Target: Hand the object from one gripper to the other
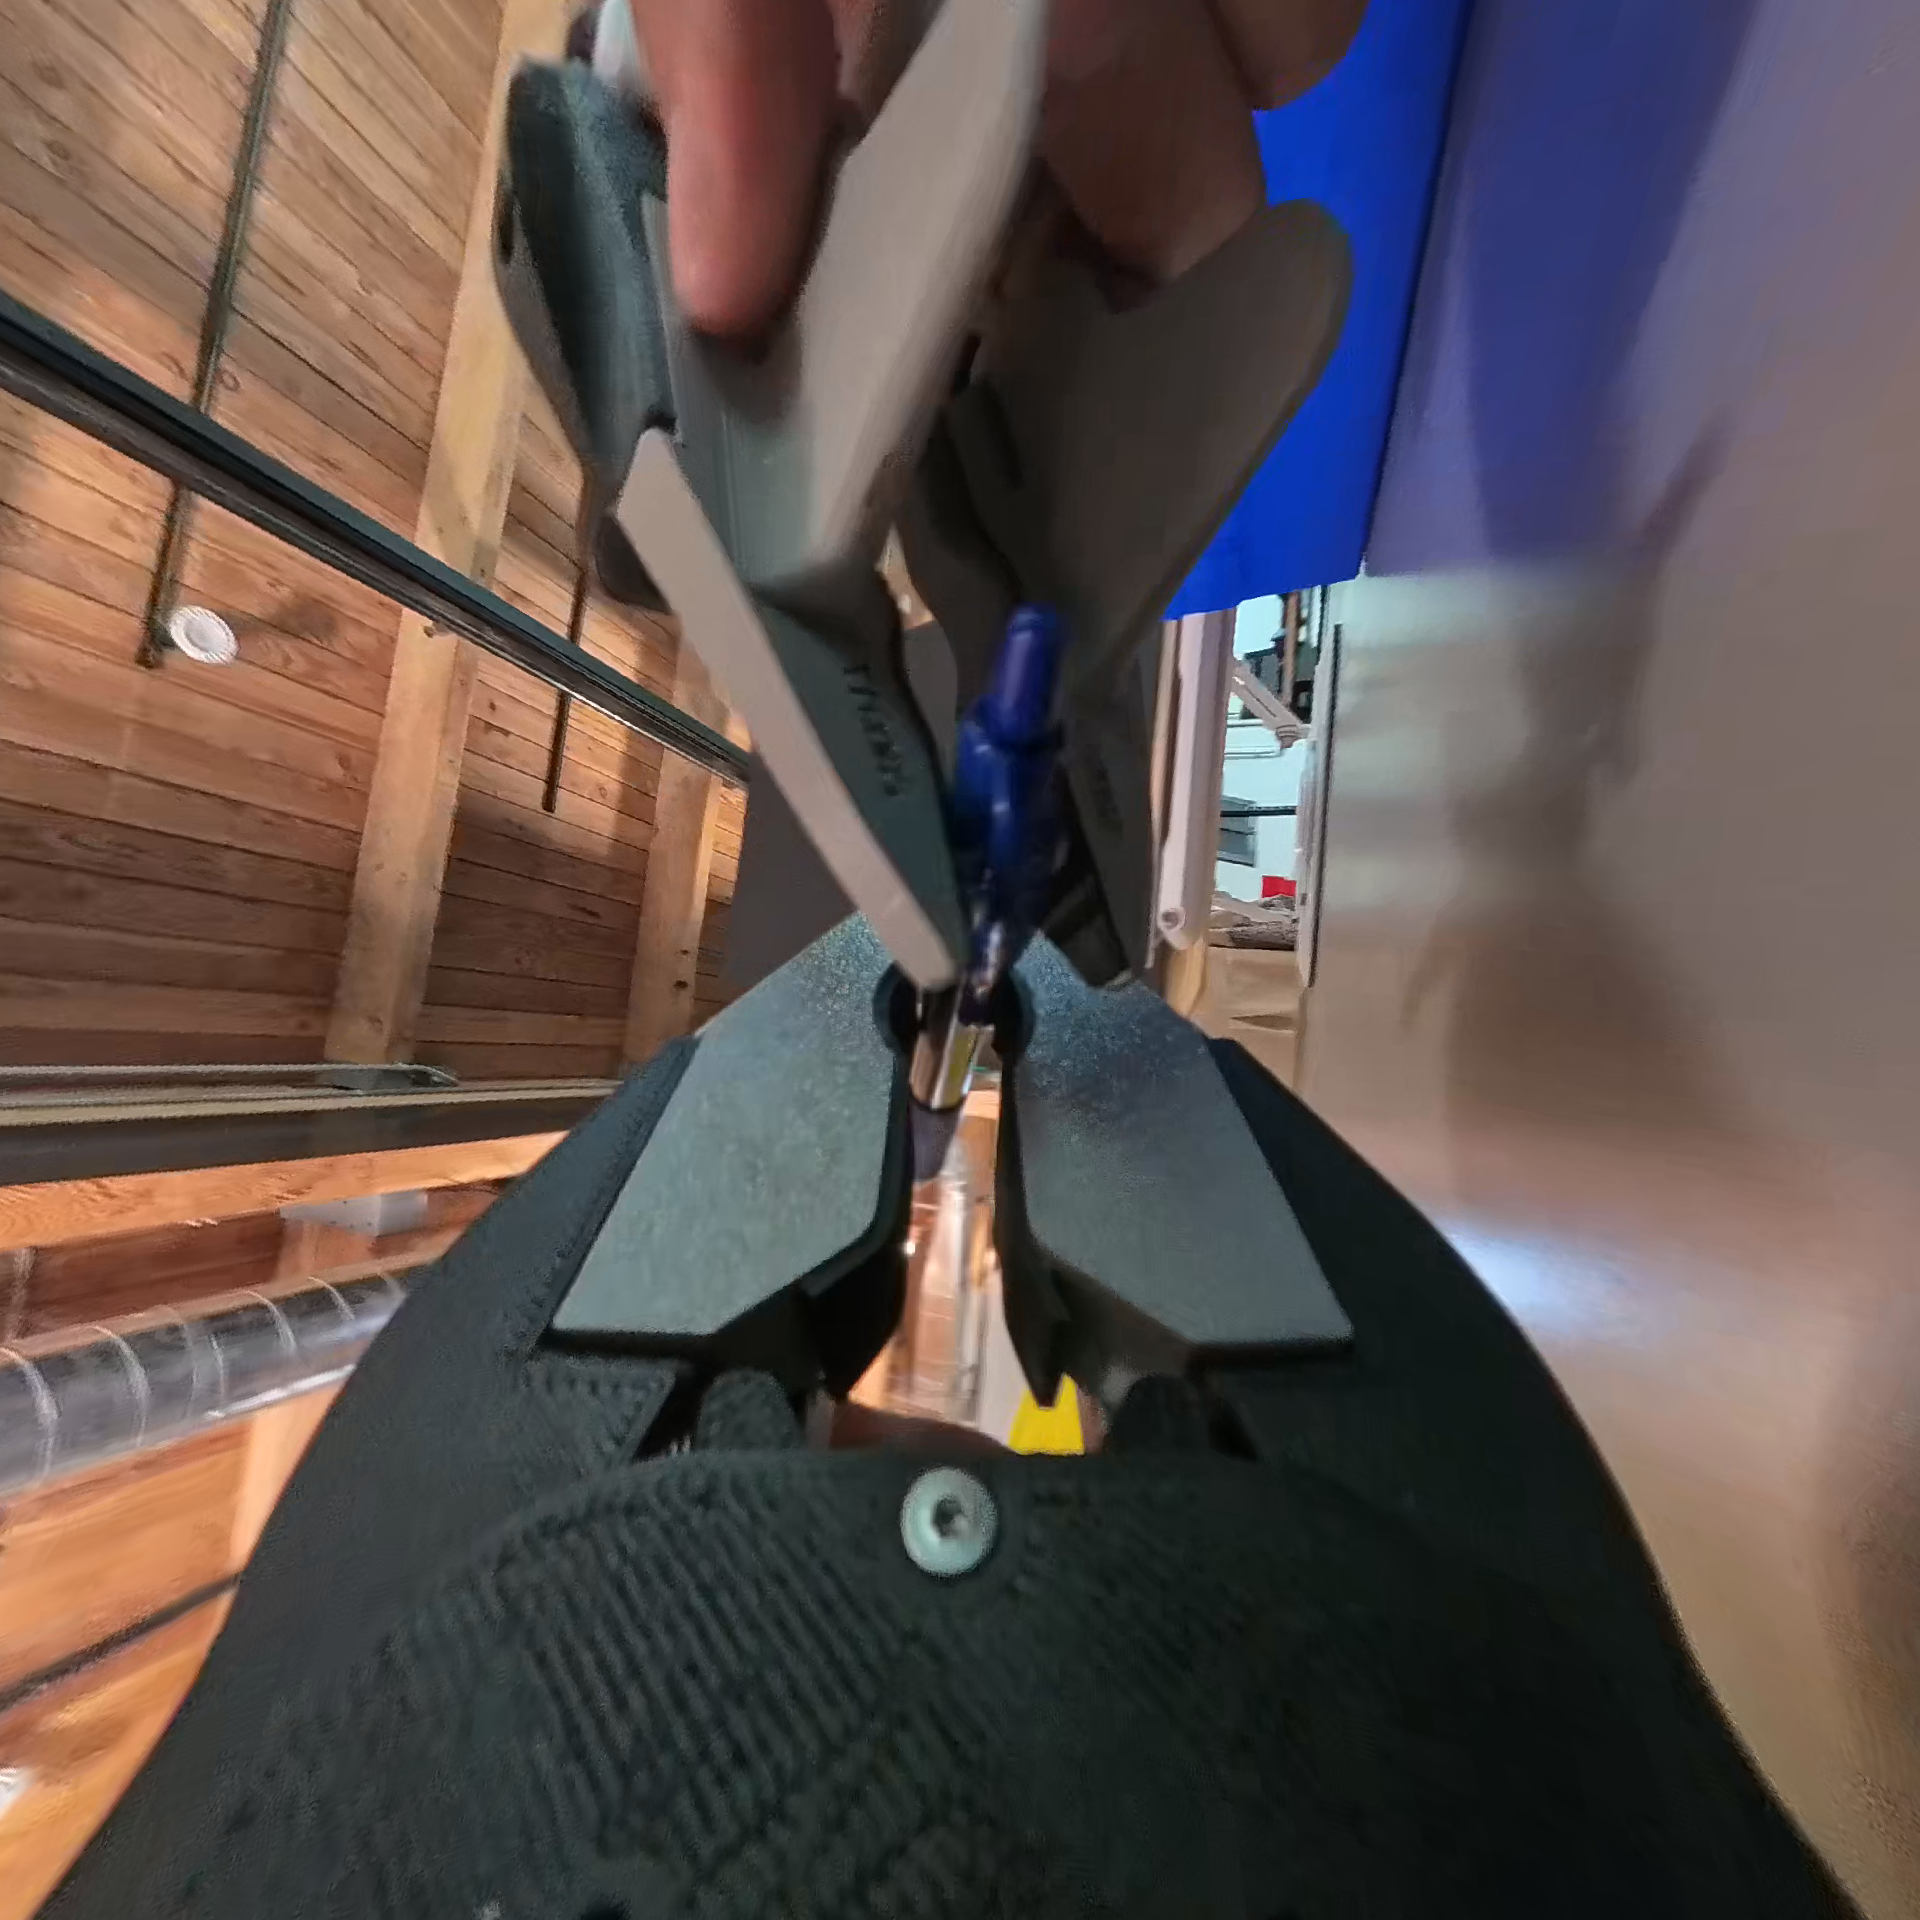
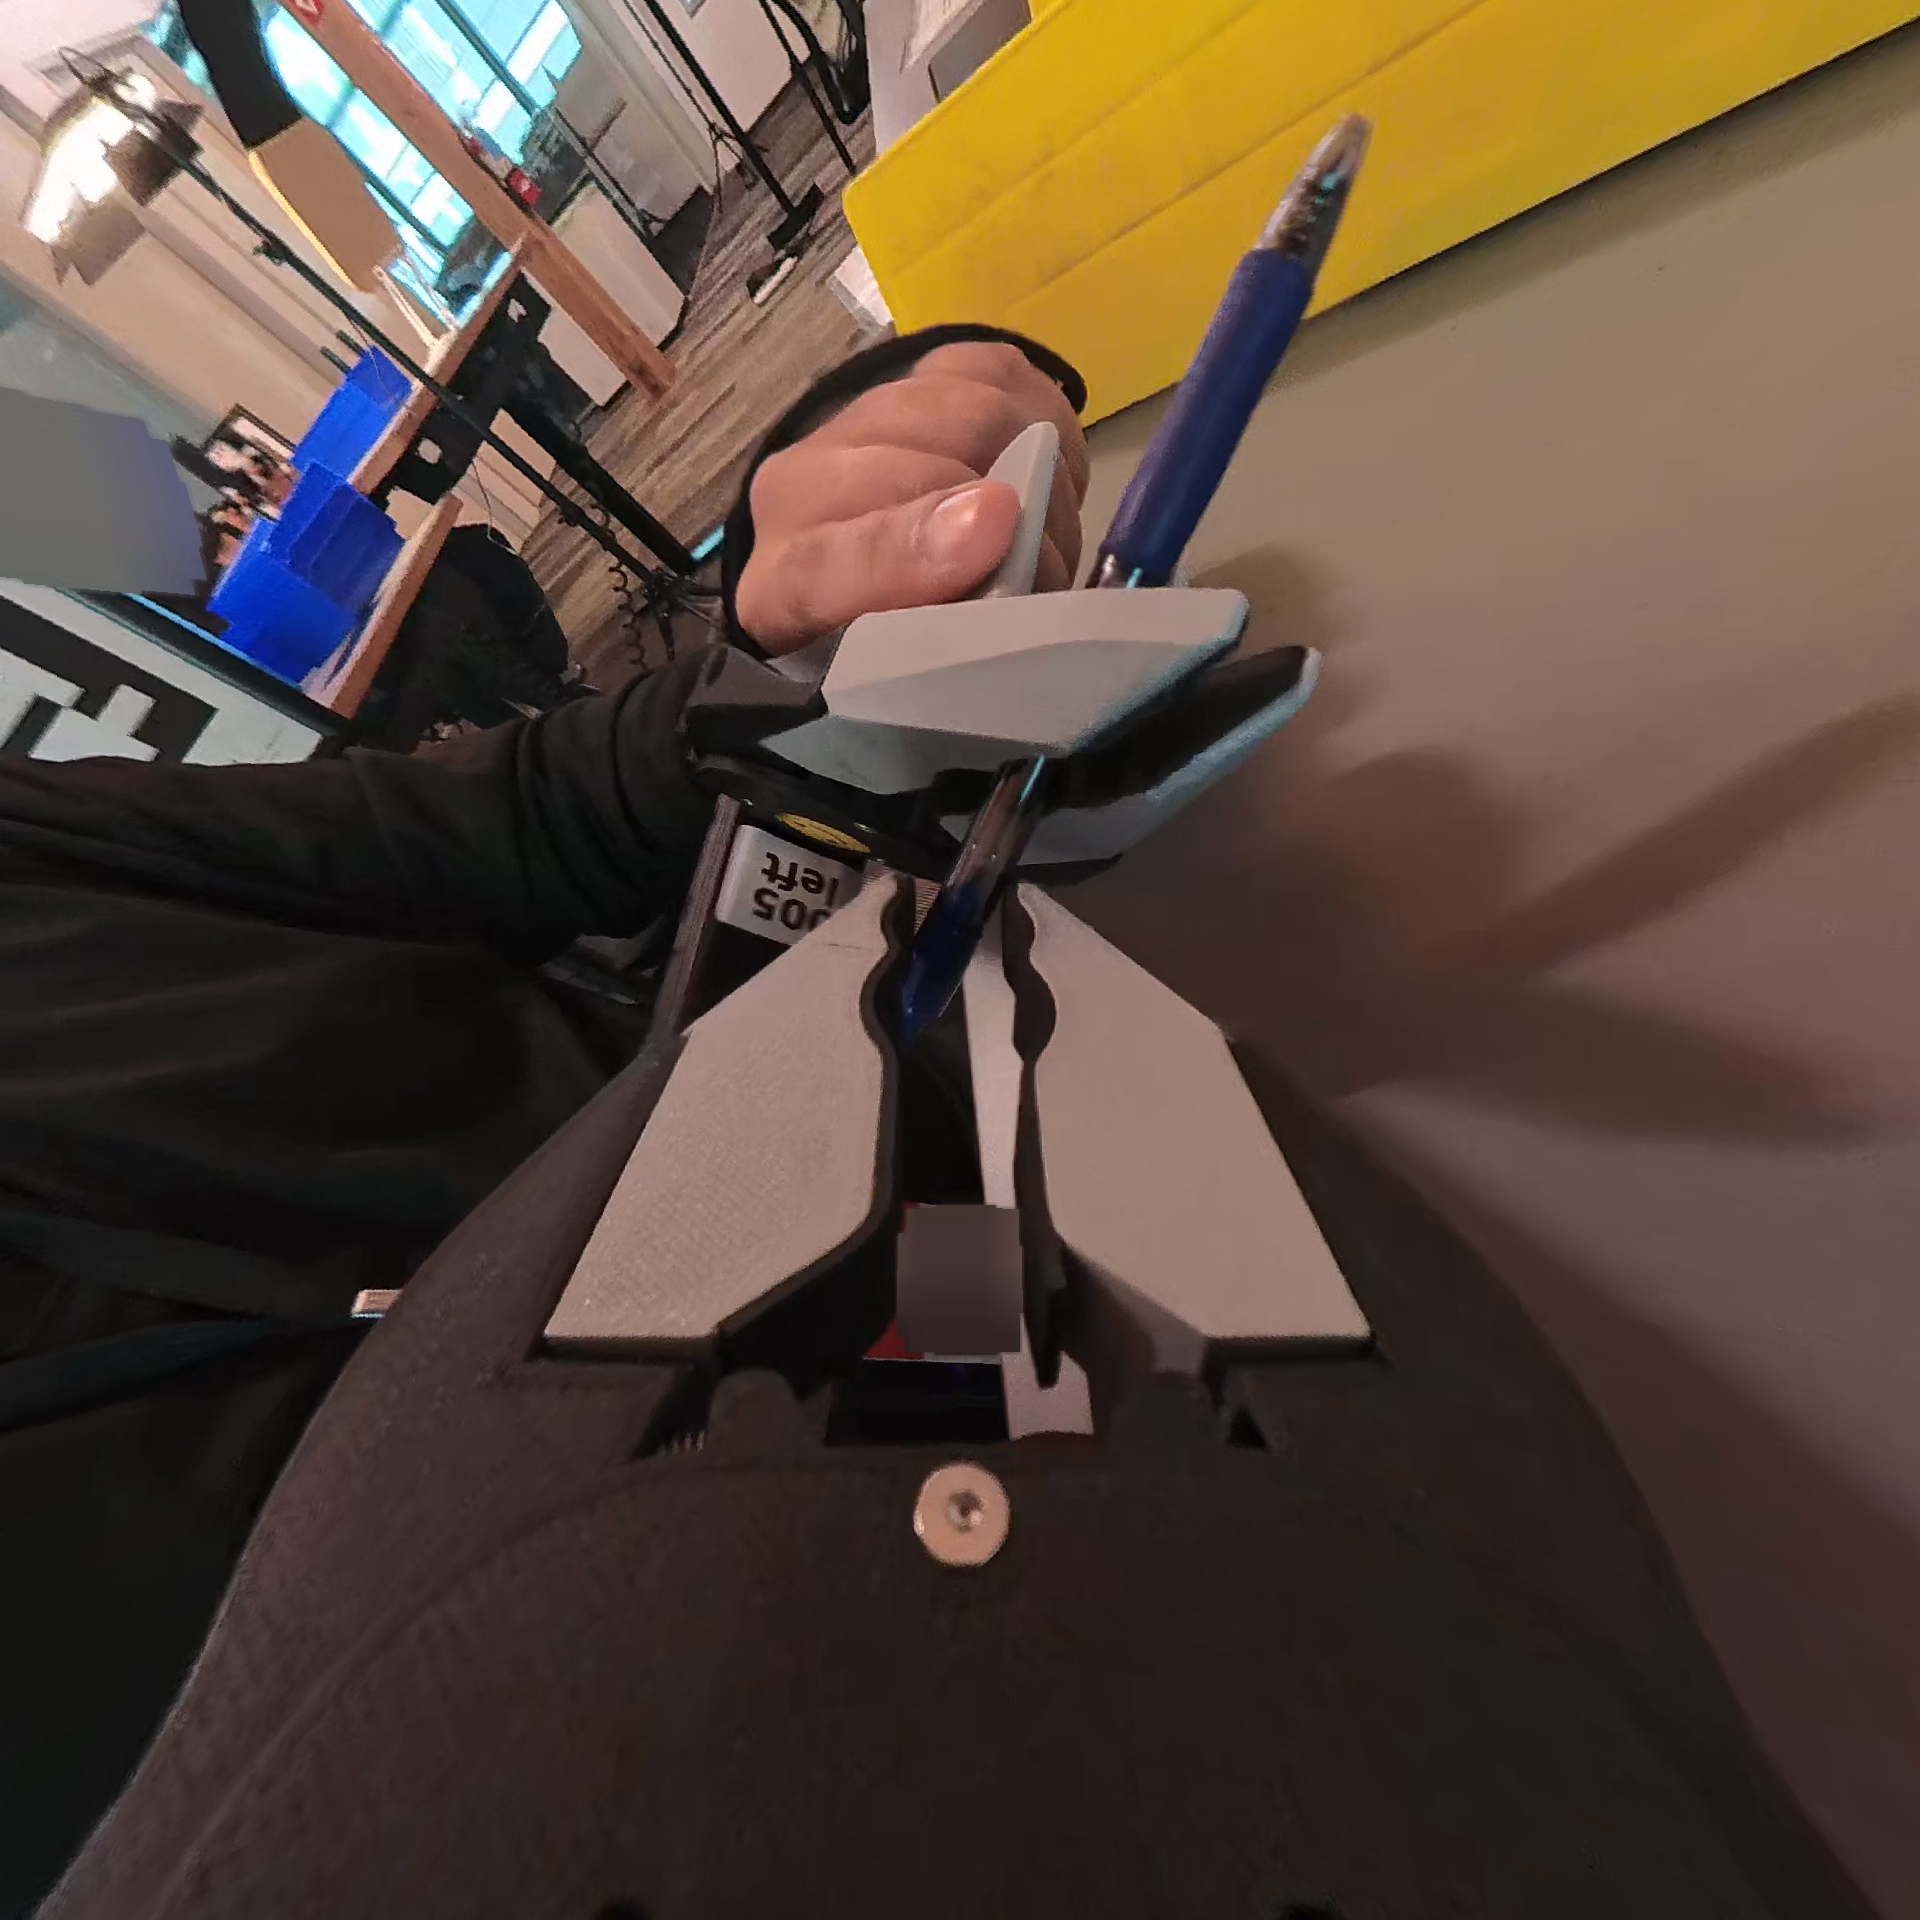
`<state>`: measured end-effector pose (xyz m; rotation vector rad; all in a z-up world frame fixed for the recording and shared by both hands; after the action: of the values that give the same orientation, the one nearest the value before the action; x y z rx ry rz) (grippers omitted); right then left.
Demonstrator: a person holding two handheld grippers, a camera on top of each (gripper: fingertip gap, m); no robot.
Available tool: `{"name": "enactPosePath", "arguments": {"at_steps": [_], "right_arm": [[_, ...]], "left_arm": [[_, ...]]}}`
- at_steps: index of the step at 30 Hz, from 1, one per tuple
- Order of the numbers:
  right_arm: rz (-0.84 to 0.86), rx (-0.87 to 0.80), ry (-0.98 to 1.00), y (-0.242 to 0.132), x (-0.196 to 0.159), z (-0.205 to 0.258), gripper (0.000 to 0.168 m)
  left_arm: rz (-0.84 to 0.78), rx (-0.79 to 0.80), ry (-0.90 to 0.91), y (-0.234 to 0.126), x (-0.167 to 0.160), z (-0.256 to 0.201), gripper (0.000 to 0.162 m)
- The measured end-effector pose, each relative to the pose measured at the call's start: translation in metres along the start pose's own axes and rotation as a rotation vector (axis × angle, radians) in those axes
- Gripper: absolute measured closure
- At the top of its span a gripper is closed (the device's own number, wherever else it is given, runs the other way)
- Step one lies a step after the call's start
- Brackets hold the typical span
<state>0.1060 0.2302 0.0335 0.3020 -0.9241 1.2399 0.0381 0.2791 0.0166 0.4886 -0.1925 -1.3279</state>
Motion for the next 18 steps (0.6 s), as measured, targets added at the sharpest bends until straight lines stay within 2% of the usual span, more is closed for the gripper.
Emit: {"name": "enactPosePath", "arguments": {"at_steps": [1, 3, 7, 10, 13, 18], "right_arm": [[0.005, -0.022, -0.012, -0.001, 0.000, -0.001, 0.156], [0.017, -0.052, -0.036, -0.005, 0.000, -0.001, 0.159], [0.037, -0.164, -0.092, -0.018, 0.003, -0.002, 0.160], [0.078, -0.343, -0.193, -0.030, 0.007, -0.002, 0.161], [0.166, -0.623, -0.354, -0.044, 0.012, 0.000, 0.161], [0.395, -1.157, -0.789, -0.064, 0.020, 0.005, 0.161]], "left_arm": [[0.015, -0.017, -0.039, 0.001, -0.002, -0.001, 0.149], [0.081, -0.041, -0.105, 0.004, -0.009, -0.002, 0.120], [0.184, -0.081, -0.203, 0.009, -0.023, -0.002, 0.106], [0.211, -0.102, -0.272, 0.009, -0.027, -0.002, 0.106], [0.214, -0.185, -0.411, 0.008, -0.030, -0.001, 0.107], [0.163, -0.372, -0.752, 0.004, -0.034, 0.021, 0.120]]}}
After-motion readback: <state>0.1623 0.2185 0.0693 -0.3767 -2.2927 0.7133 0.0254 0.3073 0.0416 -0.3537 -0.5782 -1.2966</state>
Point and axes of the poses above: each gripper's, where its closed fingertips meet, y out along the fingers, x out of its top, z = x × y across the jaws, the point moved 8 cm from there along -y, back along the fingers, and after that the axes turned 8 degrees about x, right-handed, at the moved point
